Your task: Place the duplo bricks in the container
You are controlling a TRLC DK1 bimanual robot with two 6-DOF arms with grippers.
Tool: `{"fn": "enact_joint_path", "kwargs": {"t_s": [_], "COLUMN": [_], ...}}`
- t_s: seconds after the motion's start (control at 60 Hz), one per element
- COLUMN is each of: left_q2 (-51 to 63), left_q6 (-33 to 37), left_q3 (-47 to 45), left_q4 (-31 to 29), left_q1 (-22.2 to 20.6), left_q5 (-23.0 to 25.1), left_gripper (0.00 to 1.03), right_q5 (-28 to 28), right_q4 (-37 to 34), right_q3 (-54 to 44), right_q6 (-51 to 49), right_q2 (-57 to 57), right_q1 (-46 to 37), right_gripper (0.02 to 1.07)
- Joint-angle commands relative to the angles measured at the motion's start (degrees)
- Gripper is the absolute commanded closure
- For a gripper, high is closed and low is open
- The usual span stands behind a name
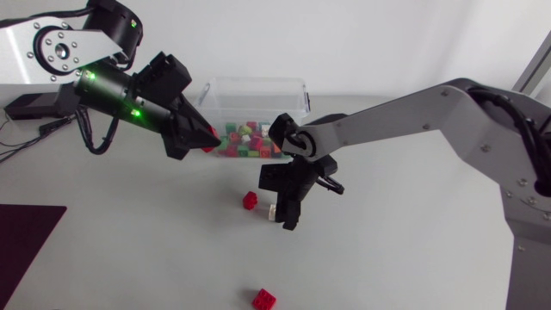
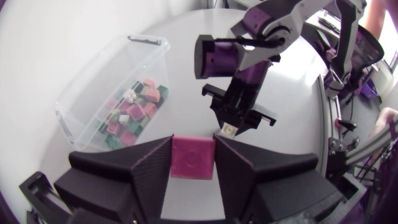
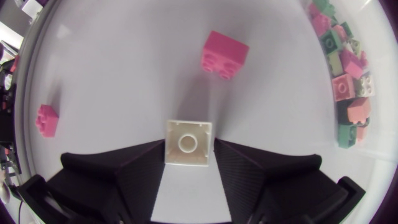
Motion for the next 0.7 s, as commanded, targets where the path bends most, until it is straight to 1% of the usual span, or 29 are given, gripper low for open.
{"fn": "enact_joint_path", "kwargs": {"t_s": [0.0, 0.167, 0.317, 0.517, 0.683], "left_q2": [2.0, 5.7, 9.5, 17.0, 22.8], "left_q6": [-2.2, -7.9, -14.6, -18.2, -21.1], "left_q3": [2.8, 6.7, 10.2, 17.4, 22.7], "left_q4": [1.2, 6.0, 12.8, 14.6, 16.7], "left_q1": [1.0, 2.0, 2.4, 2.1, 1.9], "left_q5": [0.8, 1.4, 1.4, 1.3, -1.6], "left_gripper": [0.64, 0.64, 0.64, 0.64, 0.64], "right_q5": [0.3, 0.3, 0.0, -1.9, -3.8], "right_q4": [-1.8, -3.3, -4.6, -7.4, -8.0], "right_q3": [1.7, 1.3, -0.3, -0.5, 0.5], "right_q6": [-1.8, -1.0, -1.0, -1.0, -0.6], "right_q2": [2.0, 0.1, -5.0, -11.4, -14.4], "right_q1": [0.6, 0.3, -1.7, -4.8, -6.7], "right_gripper": [0.82, 0.84, 0.85, 0.85, 0.85]}}
